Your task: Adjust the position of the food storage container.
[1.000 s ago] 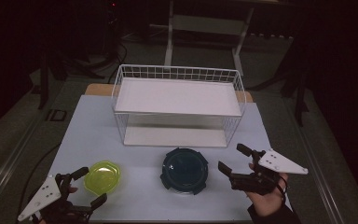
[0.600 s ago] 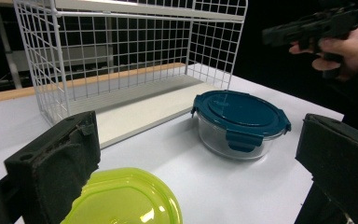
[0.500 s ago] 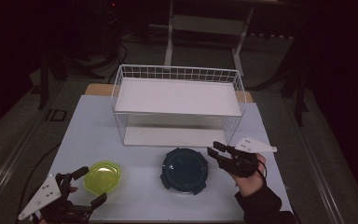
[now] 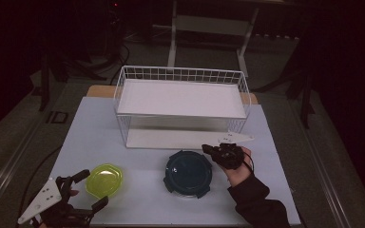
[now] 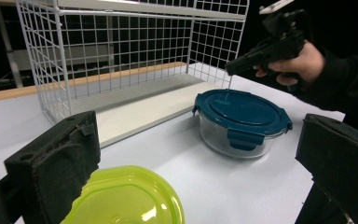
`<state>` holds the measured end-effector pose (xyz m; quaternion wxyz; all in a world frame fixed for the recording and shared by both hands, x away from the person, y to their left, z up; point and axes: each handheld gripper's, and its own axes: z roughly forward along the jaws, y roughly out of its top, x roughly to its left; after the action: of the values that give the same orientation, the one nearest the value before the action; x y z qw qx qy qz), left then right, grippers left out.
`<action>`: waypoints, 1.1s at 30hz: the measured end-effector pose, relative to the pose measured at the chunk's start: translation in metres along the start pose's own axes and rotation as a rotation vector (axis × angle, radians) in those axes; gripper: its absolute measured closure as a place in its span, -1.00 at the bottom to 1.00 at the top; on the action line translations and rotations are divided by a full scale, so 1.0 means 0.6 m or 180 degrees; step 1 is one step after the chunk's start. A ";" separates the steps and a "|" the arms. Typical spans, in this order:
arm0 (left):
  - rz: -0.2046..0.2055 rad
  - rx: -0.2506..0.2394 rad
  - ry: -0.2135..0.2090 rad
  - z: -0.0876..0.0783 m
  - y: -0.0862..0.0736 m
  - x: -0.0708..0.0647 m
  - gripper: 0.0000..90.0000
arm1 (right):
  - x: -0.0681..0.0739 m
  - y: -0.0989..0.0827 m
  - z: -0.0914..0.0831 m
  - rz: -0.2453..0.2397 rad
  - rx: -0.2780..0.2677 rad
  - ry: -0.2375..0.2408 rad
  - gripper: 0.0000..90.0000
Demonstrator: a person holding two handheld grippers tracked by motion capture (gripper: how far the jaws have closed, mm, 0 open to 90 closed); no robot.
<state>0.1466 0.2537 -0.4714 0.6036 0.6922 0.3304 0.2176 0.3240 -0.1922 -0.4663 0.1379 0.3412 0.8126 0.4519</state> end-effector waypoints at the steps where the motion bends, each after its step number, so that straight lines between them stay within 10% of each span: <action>1: -0.0002 0.0000 -0.0003 0.000 0.000 0.000 -1.00 | -0.002 -0.002 0.007 0.0008 0.0031 -0.0008 1.00; 16: 0.0030 0.0024 0.0007 0.001 -0.002 -0.001 -1.00 | -0.014 -0.013 0.049 0.0072 0.0310 -0.0058 1.00; 33: 0.0040 0.0037 0.0001 0.003 -0.001 -0.004 -1.00 | -0.011 -0.026 0.023 0.0160 0.0388 -0.0146 1.00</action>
<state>0.1462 0.2510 -0.4721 0.5982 0.6977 0.3274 0.2196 0.3296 -0.1937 -0.4872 0.1241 0.3795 0.8264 0.3970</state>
